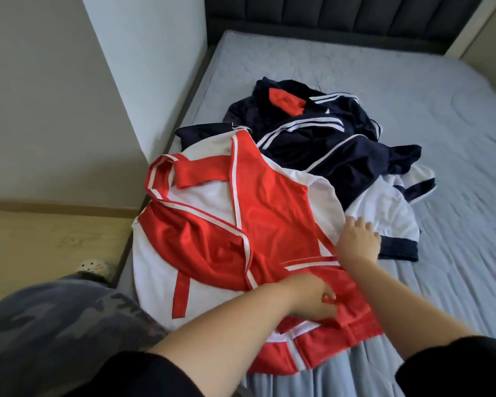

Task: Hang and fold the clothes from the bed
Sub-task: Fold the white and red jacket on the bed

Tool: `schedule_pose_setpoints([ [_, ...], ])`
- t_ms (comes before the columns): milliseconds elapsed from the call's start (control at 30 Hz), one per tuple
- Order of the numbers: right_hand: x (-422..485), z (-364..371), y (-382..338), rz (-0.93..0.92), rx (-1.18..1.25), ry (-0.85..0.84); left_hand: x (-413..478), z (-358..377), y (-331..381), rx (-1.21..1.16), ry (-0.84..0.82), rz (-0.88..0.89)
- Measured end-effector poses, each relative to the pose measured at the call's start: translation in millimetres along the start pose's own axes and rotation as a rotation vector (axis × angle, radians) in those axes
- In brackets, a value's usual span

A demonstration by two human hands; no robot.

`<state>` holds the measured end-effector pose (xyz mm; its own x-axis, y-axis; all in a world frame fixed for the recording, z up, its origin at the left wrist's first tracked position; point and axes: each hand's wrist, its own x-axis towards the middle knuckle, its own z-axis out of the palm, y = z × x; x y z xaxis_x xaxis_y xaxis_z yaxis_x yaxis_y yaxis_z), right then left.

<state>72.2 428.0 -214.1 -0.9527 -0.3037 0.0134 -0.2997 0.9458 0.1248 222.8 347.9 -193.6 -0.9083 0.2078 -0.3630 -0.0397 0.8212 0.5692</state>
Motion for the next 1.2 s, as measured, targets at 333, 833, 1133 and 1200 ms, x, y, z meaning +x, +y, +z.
schedule_pose_setpoints([
  [333,24,-38,-153,-0.39,0.553,0.116,-70,-96,-163,-0.201,0.966,-0.527],
  [833,138,-63,-249,-0.165,0.854,-0.204,-81,-171,-319,-0.747,0.936,-1.036],
  [1133,177,-97,-244,-0.116,0.683,0.148,-60,-201,-287,-1.255,1.161,-0.46],
  [1200,157,-96,-248,-0.201,0.574,0.253,-59,-190,-274,-1.456,0.99,-0.283],
])
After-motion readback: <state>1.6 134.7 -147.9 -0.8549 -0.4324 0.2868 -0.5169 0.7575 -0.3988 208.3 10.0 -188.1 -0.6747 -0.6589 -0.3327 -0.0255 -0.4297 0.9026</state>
